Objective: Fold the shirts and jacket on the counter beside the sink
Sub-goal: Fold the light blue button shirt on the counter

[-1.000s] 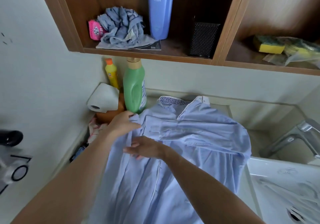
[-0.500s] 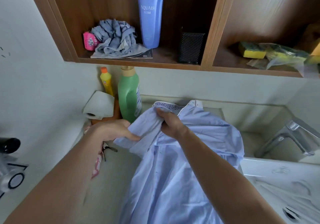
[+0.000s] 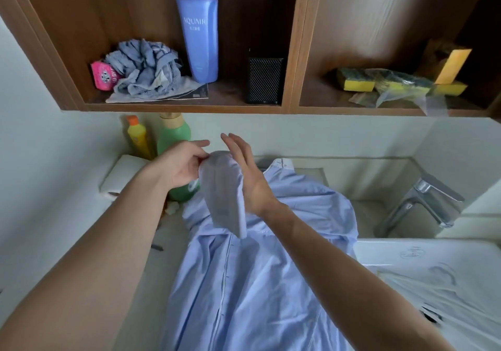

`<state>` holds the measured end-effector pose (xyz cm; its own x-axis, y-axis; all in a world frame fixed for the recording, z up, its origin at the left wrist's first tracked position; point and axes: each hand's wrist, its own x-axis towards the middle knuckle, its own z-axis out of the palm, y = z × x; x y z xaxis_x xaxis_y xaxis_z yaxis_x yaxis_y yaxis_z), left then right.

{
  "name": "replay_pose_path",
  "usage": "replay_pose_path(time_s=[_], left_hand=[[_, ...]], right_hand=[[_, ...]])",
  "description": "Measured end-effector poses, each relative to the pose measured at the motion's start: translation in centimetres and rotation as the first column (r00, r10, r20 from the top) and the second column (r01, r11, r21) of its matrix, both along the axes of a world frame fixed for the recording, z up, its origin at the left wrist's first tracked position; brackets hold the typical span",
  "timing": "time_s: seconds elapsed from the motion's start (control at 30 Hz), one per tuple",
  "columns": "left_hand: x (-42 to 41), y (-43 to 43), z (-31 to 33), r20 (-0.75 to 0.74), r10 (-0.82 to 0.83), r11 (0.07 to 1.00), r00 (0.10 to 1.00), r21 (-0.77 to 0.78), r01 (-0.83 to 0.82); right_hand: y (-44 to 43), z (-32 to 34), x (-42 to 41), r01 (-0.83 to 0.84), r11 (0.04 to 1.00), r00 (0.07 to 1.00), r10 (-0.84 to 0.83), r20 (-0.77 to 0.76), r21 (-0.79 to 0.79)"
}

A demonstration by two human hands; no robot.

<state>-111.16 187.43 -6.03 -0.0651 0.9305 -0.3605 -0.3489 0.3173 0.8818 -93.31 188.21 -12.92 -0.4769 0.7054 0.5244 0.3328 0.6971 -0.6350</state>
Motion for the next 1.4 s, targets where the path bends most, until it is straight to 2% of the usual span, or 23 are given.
replay_pose_path(time_s=[0.03,0.1,0.17,0.2,0.27,0.3,0.33,0.4,0.47,0.57,0.6,0.67,0.73,0.8,0.83,0.9,1.0,1.13,1.23,1.4], left_hand=[[0.1,0.0,-0.4,-0.018,-0.025,1.000,1.000,-0.002,0.025],[0.7,0.2,-1.4,-0.153,-0.036,0.999,0.988,-0.009,0.035],[1.2,0.3,-2.9,-0.293,0.000,1.000,0.956,-0.001,-0.001],[1.4,0.3,-3.8,-0.382,0.000,1.000,0.924,0.027,0.011],[1.7,0.0,-5.8,-0.618,-0.101,0.979,0.780,0.079,0.189],[1.9,-0.4,-6.7,-0.680,-0.154,0.957,0.716,0.076,0.279],[1.7,-0.7,-7.5,-0.684,-0.194,0.940,0.703,0.076,0.333],[1.1,-0.9,-8.8,-0.639,-0.197,0.937,0.743,0.101,0.335],[0.6,-0.9,-9.7,-0.648,-0.166,0.943,0.743,0.116,0.312],[0.4,-0.3,-10.5,-0.836,-0.086,0.916,0.542,0.148,0.373],[0.3,-0.1,-10.5,-0.862,-0.057,0.920,0.504,0.152,0.362],[0.1,0.3,-10.2,-0.886,-0.012,0.922,0.464,0.170,0.347],[-0.2,0.5,-9.9,-0.901,0.012,0.908,0.434,0.192,0.372],[-0.5,1.0,-9.9,-0.908,0.040,0.887,0.416,0.224,0.403],[-0.8,1.2,-9.9,-0.915,0.048,0.882,0.401,0.228,0.413],[-1.4,1.7,-10.2,-0.916,0.048,0.879,0.398,0.228,0.419],[-2.1,2.3,-10.9,-0.926,0.056,0.882,0.374,0.222,0.417],[-2.8,3.2,-11.6,-0.941,0.027,0.887,0.337,0.178,0.427],[-3.2,3.7,-12.3,-0.941,0.039,0.889,0.337,0.187,0.418],[-2.7,4.3,-12.8,-0.948,0.027,0.884,0.319,0.171,0.435]], right_hand=[[0.3,0.2,0.3,0.017,1.000,0.999,-0.017,-0.048,-0.001],[0.7,0.3,0.8,0.034,0.994,0.980,-0.053,-0.192,-0.101],[1.1,0.2,1.2,0.065,0.958,0.938,-0.153,-0.310,-0.278],[1.6,0.0,1.5,0.089,0.927,0.911,-0.223,-0.346,-0.364],[2.3,-0.2,2.3,0.176,0.866,0.881,-0.351,-0.318,-0.467],[2.5,-0.4,2.7,0.164,0.836,0.867,-0.375,-0.327,-0.524],[2.4,-0.5,2.9,0.103,0.797,0.840,-0.390,-0.377,-0.595],[2.1,-0.8,3.3,-0.048,0.657,0.737,-0.485,-0.470,-0.752],[2.3,-1.5,3.8,-0.131,0.513,0.627,-0.620,-0.472,-0.848],[2.8,-2.5,4.5,-0.152,0.419,0.586,-0.691,-0.423,-0.895],[3.0,-2.8,4.7,-0.123,0.406,0.581,-0.711,-0.397,-0.906],[3.2,-3.3,5.5,-0.041,0.404,0.555,-0.751,-0.357,-0.914],[3.3,-3.7,6.3,-0.006,0.429,0.578,-0.736,-0.353,-0.903],[3.1,-4.1,7.2,-0.062,0.463,0.584,-0.702,-0.408,-0.884],[3.0,-4.3,7.5,-0.092,0.469,0.559,-0.706,-0.435,-0.879],[2.9,-4.5,8.5,-0.088,0.472,0.526,-0.726,-0.443,-0.877],[3.0,-5.0,9.7,-0.078,0.482,0.529,-0.722,-0.446,-0.873],[3.5,-5.3,11.5,-0.101,0.424,0.421,-0.802,-0.424,-0.900],[3.6,-5.9,12.7,-0.085,0.443,0.356,-0.823,-0.443,-0.892],[3.4,-7.0,14.7,-0.064,0.449,0.354,-0.825,-0.440,-0.891]])
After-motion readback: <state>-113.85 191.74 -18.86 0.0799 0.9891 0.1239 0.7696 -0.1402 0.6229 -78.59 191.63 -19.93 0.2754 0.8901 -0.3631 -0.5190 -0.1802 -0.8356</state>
